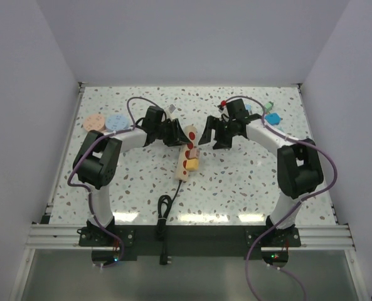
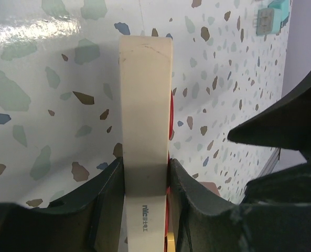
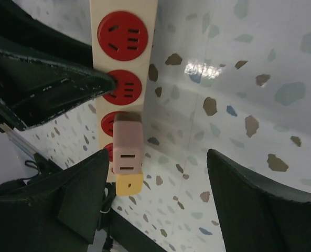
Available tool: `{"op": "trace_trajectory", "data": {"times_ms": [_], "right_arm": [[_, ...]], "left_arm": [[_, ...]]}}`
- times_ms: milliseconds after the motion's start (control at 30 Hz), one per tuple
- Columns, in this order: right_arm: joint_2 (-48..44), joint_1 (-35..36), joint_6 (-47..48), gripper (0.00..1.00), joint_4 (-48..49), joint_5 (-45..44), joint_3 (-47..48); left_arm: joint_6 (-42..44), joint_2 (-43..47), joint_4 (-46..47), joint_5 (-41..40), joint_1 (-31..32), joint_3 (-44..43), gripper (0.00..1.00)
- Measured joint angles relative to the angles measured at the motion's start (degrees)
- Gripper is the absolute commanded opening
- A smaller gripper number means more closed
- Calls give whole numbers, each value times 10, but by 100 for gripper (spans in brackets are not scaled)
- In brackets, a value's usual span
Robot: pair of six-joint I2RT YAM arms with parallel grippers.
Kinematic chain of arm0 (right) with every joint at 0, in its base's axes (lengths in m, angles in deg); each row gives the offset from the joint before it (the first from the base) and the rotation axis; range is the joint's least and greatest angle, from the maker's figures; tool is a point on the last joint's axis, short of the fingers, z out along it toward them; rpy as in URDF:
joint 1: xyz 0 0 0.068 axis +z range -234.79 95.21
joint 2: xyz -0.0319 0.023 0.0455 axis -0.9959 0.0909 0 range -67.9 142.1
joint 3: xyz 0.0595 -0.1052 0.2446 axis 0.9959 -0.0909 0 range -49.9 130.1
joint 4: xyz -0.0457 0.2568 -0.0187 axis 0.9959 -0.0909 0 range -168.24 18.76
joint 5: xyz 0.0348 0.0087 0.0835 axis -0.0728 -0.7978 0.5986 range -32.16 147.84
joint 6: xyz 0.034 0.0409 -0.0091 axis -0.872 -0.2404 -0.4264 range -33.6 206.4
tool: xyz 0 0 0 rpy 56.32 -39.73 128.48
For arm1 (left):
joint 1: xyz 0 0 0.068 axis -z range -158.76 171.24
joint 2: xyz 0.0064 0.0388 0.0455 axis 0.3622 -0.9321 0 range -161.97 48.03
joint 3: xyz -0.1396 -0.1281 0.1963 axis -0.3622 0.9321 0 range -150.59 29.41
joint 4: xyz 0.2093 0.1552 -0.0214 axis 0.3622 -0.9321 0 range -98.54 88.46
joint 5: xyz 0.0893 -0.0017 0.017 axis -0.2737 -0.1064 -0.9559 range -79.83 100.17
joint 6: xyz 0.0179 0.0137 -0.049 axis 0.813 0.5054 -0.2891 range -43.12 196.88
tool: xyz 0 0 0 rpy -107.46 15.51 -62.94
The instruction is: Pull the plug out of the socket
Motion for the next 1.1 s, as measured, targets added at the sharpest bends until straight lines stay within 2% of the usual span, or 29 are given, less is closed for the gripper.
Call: {"op": "trace_trajectory", "data": {"times_ms": [267,367,467,500,533,600,633,700,733,833,867,933,967,1067,1100], "right_arm": [[2,47,-1,75,23,19,-16],[16,64,-6,72,33,18,-16],[42,79,-12,63,40,19,-16],[49,82,-15,60,41,19,-17],[56,85,-17,47,45,20,-18],[64,87,-25,33,56,34,-20],[66,87,-28,22,62,40,-20],[66,87,-44,12,68,42,-21],[66,86,-47,3,71,45,-21],[66,85,-47,0,75,46,-21],[66,85,-47,0,75,47,-21],[66,85,-46,0,75,48,-21],[66,85,-47,0,75,49,-21],[66,84,-47,0,76,50,-21],[66,84,-47,0,76,50,-21]], "left_arm": [[-4,0,0,2,0,0,0],[-4,0,0,2,0,0,0],[-4,1,0,2,0,0,0],[-4,2,0,3,0,0,0],[-5,3,0,3,0,0,0],[-5,4,1,3,0,2,0],[-6,4,2,2,0,3,0],[-11,5,2,2,-1,5,0],[-14,5,4,2,-2,6,0],[-16,7,18,2,-2,13,2],[-17,7,22,2,-2,15,19],[-19,7,31,4,-2,19,36],[-19,7,35,5,-2,22,50],[-23,7,46,14,0,26,66],[-25,7,52,17,2,27,68]]}}
